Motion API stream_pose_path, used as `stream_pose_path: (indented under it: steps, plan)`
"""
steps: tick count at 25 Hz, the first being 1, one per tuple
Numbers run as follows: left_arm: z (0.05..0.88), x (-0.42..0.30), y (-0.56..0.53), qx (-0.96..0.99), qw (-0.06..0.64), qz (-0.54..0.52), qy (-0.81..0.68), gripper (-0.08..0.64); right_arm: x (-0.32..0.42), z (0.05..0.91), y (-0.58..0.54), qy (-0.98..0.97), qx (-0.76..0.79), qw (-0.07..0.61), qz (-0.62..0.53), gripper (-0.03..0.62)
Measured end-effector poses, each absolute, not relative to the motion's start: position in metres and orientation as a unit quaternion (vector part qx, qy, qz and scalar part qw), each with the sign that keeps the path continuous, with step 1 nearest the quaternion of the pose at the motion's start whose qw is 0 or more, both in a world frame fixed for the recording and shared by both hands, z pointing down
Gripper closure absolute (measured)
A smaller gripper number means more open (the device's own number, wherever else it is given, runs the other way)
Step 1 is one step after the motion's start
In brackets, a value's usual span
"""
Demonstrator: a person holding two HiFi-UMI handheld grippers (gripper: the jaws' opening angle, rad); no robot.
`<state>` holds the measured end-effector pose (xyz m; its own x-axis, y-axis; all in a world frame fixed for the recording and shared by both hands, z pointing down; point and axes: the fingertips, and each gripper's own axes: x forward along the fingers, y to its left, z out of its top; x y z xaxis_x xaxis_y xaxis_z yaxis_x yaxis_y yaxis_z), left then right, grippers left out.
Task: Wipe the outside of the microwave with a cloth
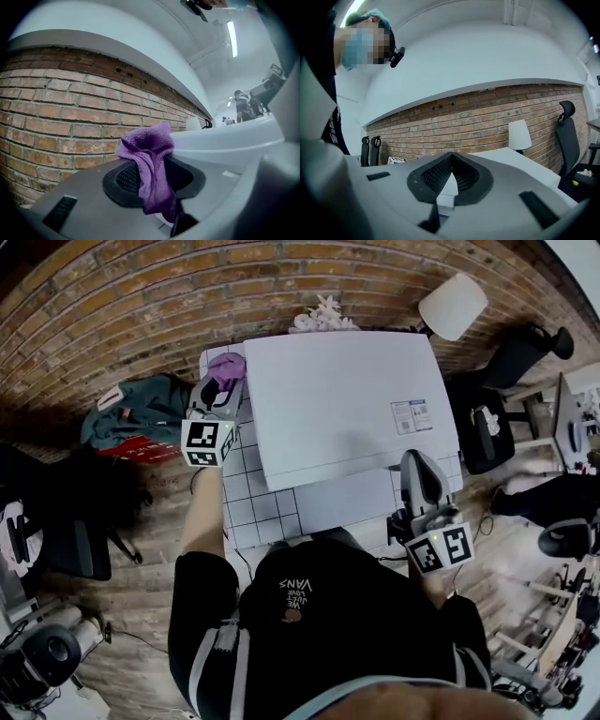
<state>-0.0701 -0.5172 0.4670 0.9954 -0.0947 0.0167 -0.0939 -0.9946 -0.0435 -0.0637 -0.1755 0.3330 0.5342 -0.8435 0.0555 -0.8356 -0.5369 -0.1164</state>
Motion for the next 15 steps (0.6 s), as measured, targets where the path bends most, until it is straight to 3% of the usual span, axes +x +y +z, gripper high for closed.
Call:
stream_pose_path:
  steps: [7, 15]
  plan:
    - [0.460, -0.054, -0.536, -0.998, 0.019, -0.007, 0.063, 0.426, -0.054, 0.335, -0.175, 0.480, -0.875, 0.038, -0.054, 0.595]
    - [0.479, -0.124, -0.488, -0.998, 0.005, -0.007, 0.055, 0.426, -0.076, 0.333, -0.190, 0.506, -0.860, 0.044, -0.051, 0.595]
